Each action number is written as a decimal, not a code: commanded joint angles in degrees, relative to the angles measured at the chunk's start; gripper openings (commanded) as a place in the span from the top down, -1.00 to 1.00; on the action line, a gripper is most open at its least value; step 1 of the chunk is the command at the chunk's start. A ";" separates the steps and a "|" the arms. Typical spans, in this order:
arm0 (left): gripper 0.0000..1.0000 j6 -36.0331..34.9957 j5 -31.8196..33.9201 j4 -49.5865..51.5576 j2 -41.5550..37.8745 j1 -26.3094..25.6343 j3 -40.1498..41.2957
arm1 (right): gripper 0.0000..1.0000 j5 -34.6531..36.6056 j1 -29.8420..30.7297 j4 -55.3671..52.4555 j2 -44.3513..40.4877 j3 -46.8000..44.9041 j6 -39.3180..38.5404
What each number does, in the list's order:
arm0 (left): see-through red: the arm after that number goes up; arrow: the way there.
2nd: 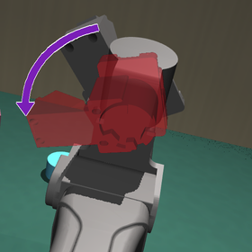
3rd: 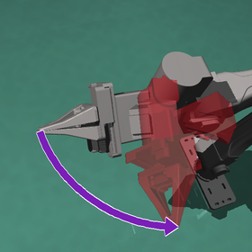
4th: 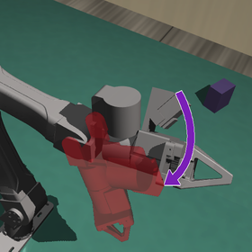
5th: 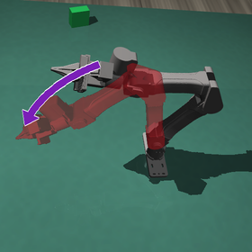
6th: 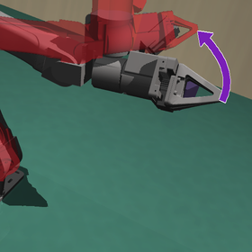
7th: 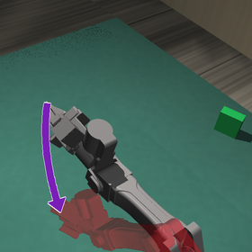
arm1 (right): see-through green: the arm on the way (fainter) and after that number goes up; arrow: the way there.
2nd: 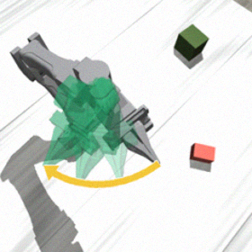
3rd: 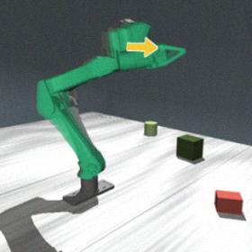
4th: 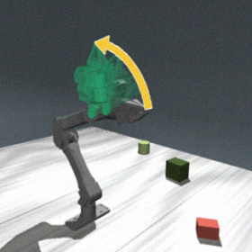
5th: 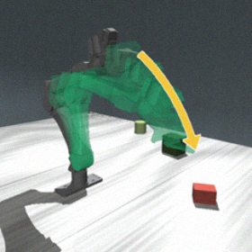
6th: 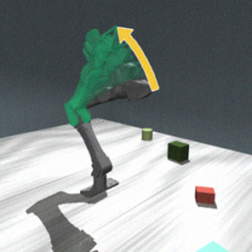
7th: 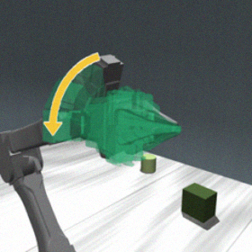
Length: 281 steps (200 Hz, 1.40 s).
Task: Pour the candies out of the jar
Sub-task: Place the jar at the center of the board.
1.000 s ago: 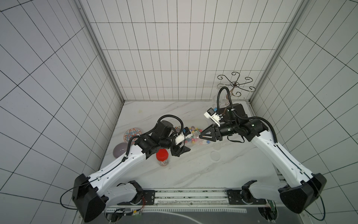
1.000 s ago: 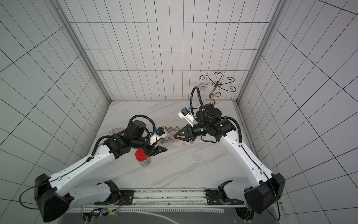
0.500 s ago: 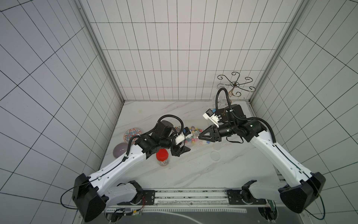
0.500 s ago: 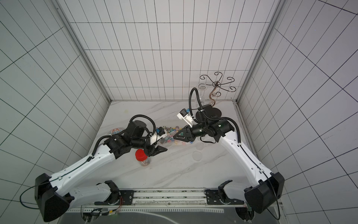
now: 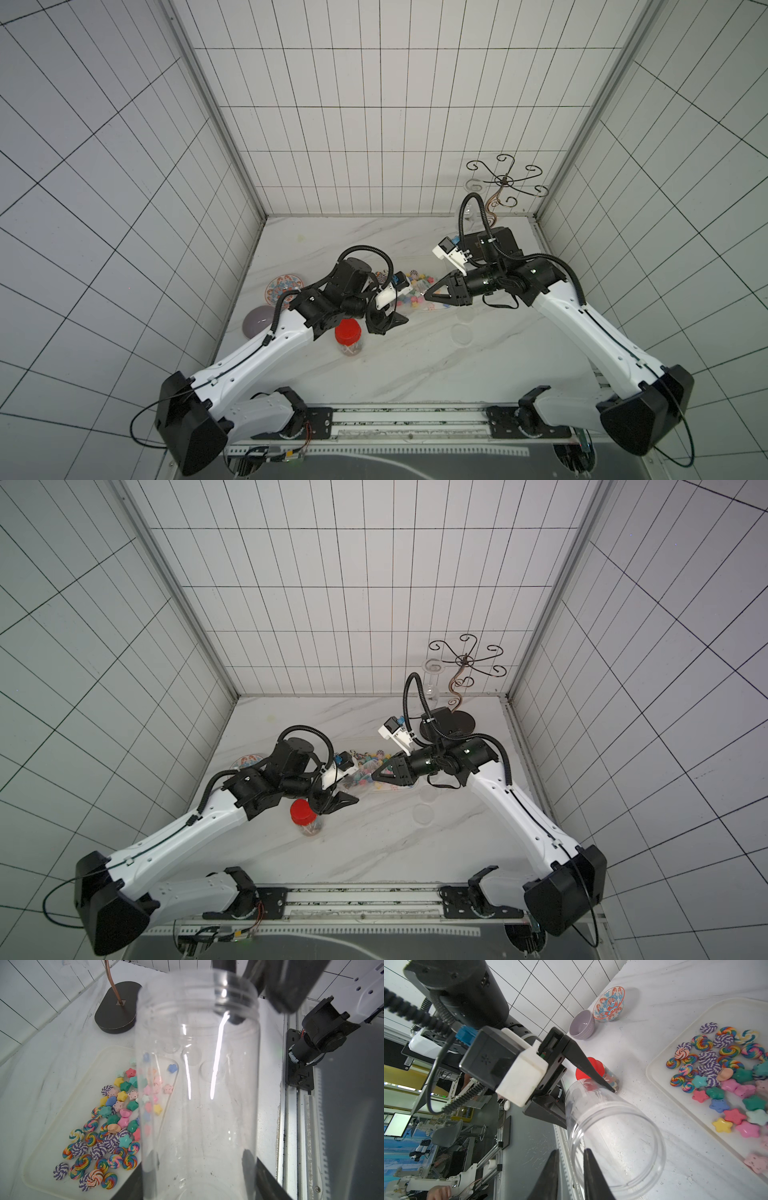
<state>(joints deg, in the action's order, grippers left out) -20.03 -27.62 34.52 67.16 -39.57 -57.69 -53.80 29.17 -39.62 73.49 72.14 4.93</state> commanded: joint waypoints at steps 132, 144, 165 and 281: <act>-0.77 1.17 1.90 -3.56 -0.78 1.25 0.73 | 1.00 -0.71 0.80 3.05 -1.26 -4.59 2.53; -0.88 1.63 2.60 -4.06 -0.91 1.49 0.81 | 1.00 0.74 0.74 2.77 -1.60 -4.51 2.97; -0.94 2.98 3.56 -5.59 -1.58 2.76 1.00 | 1.00 4.45 0.71 0.77 -1.95 -3.80 3.07; -0.94 12.03 9.25 -15.80 -5.70 14.11 4.16 | 1.00 46.69 -1.45 -22.29 -4.29 2.91 4.10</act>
<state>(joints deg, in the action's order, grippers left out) -10.20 -19.42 21.58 62.08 -26.46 -54.13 -18.26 28.77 -54.52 71.42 70.43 8.62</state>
